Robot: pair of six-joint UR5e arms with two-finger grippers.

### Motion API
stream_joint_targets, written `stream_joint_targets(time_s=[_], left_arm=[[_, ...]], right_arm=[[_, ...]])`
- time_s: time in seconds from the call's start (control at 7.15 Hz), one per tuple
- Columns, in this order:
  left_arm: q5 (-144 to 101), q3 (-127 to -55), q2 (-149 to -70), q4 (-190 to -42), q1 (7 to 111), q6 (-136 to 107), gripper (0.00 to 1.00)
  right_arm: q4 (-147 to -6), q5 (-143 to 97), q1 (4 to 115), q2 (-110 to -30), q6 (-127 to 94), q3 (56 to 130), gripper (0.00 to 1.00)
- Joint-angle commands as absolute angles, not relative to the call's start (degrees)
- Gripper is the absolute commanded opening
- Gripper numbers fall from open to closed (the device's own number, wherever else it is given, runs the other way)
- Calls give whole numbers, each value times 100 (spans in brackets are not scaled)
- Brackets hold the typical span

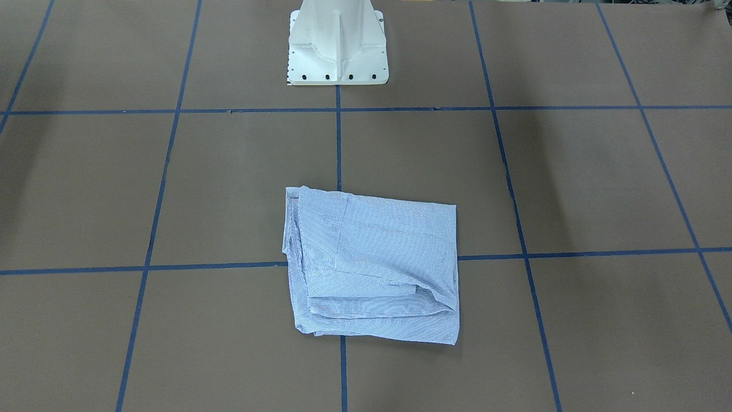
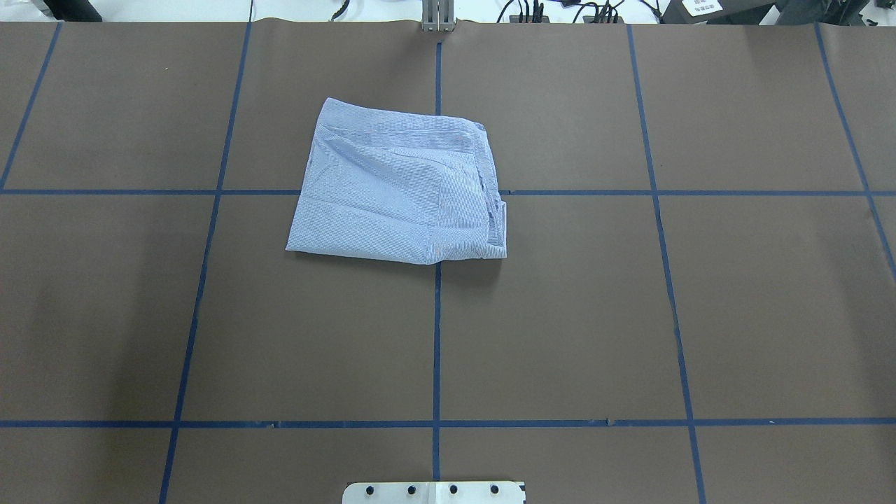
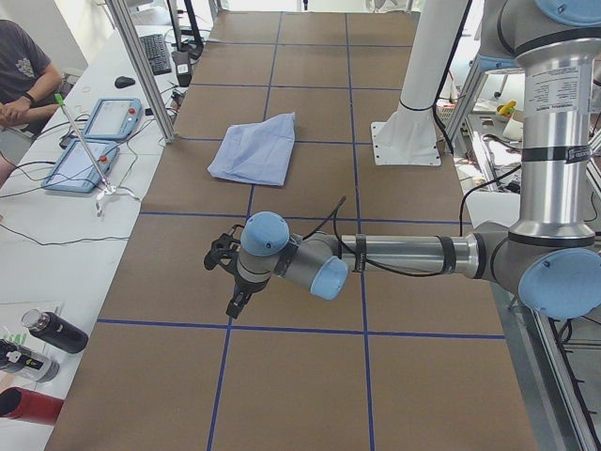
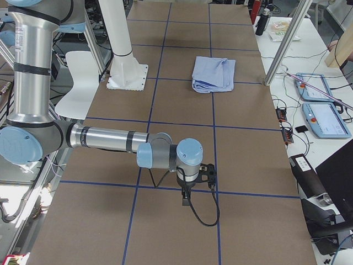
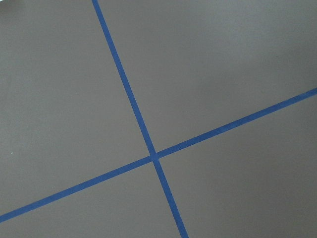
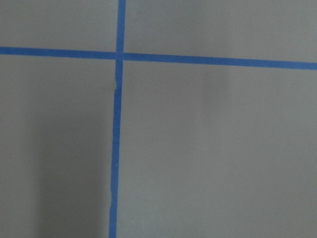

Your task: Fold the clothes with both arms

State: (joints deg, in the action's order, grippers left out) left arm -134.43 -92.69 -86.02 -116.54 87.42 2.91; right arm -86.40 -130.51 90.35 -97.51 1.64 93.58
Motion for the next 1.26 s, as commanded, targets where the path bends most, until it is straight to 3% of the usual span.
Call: stream_joint_targets(time_s=[0.0,0.56,0.98,1.12], left_arm=[[-13438,-9185,-8570,-11654,8736,299,100],[-13482,-9412,-8656,-11000,8736,272,100],[-13500,-10446,-8256,-10232,8745,272,100],[-13509,-10476,-8201,-10239,8745,281,100]], right_arm=[[-8640,-13078,9035,-9738,123,9159,100],[-9580,-13122,9035,-9237,123,9299,100],[-9589,-13263,9026,-9299,105,9509,100],[-9615,-13263,9026,-9403,105,9658,100]])
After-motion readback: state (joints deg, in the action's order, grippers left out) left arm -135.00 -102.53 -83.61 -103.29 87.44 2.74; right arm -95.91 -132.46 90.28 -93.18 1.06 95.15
